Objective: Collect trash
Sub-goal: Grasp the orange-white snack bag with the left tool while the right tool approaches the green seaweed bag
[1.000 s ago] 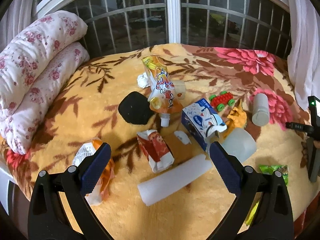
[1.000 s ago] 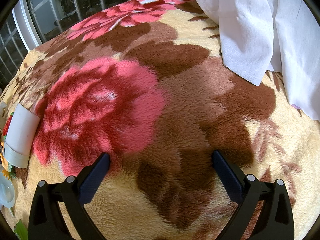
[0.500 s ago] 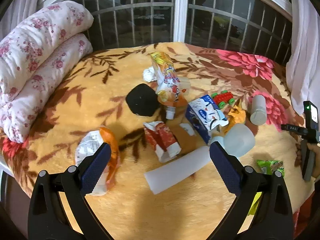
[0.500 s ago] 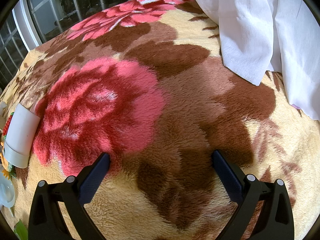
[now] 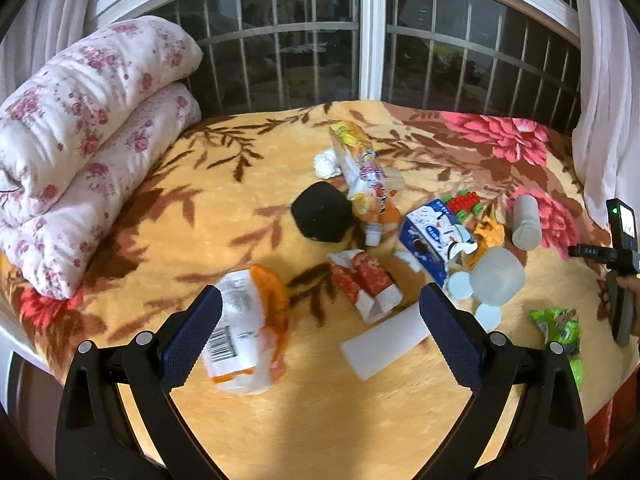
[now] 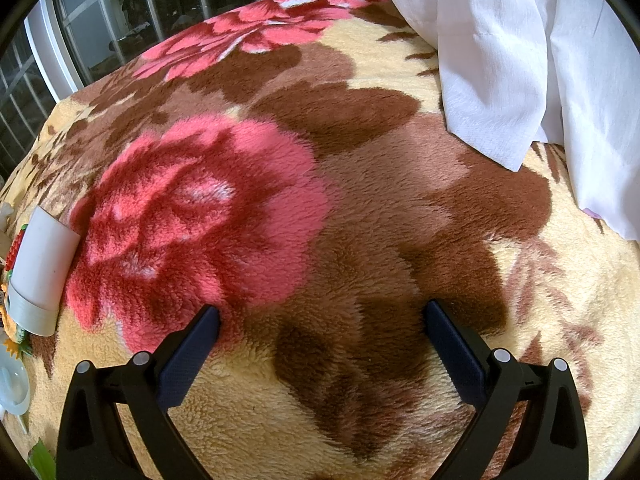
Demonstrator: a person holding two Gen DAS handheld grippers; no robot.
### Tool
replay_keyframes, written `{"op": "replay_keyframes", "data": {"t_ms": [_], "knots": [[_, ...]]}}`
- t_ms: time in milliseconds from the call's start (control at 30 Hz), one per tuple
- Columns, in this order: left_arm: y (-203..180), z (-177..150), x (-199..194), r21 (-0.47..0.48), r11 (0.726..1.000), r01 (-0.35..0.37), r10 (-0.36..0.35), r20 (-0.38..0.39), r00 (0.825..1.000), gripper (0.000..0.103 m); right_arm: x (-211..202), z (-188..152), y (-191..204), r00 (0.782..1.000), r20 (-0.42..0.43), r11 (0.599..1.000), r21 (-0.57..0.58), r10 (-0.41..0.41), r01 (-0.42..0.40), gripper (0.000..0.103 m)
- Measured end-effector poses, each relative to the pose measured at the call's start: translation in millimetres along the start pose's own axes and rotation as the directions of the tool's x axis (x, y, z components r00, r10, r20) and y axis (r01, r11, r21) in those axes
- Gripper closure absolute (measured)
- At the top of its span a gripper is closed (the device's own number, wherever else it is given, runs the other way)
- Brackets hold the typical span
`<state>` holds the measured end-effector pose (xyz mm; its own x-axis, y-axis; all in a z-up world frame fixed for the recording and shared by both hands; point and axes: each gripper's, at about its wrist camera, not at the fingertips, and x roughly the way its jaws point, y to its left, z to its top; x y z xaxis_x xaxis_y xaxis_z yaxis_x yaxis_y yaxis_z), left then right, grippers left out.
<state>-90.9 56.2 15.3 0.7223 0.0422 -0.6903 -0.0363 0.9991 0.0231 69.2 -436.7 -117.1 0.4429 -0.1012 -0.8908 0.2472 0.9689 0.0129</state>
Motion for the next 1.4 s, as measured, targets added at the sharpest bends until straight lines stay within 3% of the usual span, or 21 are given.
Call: {"op": "replay_keyframes", "data": {"t_ms": [200,300,433,533,633,767,933,1167,1400], "knots": [[12.3,-16.9,-17.9,0.056,0.995,-0.086,0.083,0.053,0.995,0.007,-2.3,-0.6,-0.4,1.000,-0.001,1.000,0.002,-0.003,0.003,0.005],[18.9,-24.5,-24.4,0.048,0.995,-0.085,0.083,0.054,0.995,0.007,-21.2,0.8,-2.1,0.997,0.047,0.998,0.021,-0.057,0.056,0.005],[36.6,-37.1,-33.7,-0.001,0.998,-0.067,0.067,0.046,0.997,0.007,-74.5,-10.6,-8.4,0.990,0.140,0.997,0.078,0.010,-0.022,0.005],[50.0,-48.0,-41.1,-0.045,0.997,-0.060,0.062,0.040,0.997,0.007,-130.2,-41.4,-6.8,0.973,0.216,0.991,0.085,0.082,-0.102,0.005],[55.8,-61.0,-49.1,-0.056,0.994,-0.098,0.102,0.069,0.992,0.007,-179.7,-91.1,13.2,0.944,0.271,0.980,0.013,0.186,-0.197,0.005],[52.8,-70.0,-44.2,-0.017,0.991,-0.130,0.131,0.079,0.988,0.007,-216.0,-158.5,50.2,0.911,0.308,0.962,-0.065,0.273,-0.266,0.005],[54.8,-76.5,-30.4,-0.037,0.996,-0.085,0.087,0.037,0.996,0.007,-224.0,-204.2,91.7,0.900,0.299,0.948,-0.052,0.315,-0.315,0.005],[70.8,-78.3,-28.8,-0.093,0.994,-0.058,0.061,0.026,0.998,0.007,-221.9,-206.5,113.8,0.898,0.262,0.930,0.011,0.352,-0.368,0.005],[80.0,-69.9,-13.6,-0.076,0.996,-0.036,0.038,0.023,0.999,0.007,-214.0,-209.4,139.2,0.917,0.235,0.944,-0.005,0.323,-0.331,0.005]]}}
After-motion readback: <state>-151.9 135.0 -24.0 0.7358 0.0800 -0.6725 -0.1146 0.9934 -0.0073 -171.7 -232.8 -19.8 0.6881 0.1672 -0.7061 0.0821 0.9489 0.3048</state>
